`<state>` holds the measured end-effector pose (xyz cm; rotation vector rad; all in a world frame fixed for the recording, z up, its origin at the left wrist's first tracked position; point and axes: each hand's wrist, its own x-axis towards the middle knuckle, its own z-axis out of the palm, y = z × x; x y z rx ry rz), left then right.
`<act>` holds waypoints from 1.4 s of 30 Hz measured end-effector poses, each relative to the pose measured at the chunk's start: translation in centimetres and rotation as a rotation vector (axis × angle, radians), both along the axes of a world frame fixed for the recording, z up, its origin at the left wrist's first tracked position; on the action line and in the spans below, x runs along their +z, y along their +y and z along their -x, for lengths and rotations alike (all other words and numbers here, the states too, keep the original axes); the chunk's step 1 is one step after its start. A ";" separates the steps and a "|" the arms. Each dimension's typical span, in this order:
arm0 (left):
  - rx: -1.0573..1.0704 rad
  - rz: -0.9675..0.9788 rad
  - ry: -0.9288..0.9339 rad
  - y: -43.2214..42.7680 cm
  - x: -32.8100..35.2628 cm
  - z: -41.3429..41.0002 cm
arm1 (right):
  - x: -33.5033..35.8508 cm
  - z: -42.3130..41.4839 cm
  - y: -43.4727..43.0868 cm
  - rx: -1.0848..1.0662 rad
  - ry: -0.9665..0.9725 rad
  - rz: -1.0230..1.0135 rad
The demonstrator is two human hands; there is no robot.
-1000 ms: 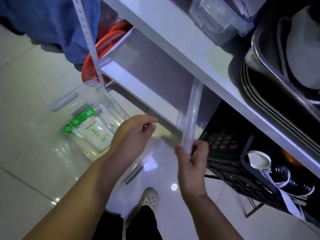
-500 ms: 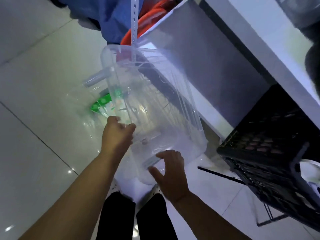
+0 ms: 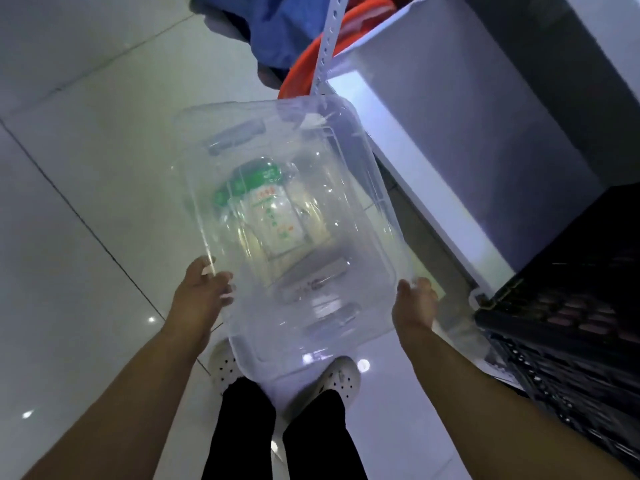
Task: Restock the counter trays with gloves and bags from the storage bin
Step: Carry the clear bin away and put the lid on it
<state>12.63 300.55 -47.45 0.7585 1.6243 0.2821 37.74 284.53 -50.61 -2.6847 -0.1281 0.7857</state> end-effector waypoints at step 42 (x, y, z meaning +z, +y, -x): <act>-0.548 -0.450 0.623 -5.0 -8.8 -2.5 | -6.4 -0.1 0.3 -0.262 0.252 -0.212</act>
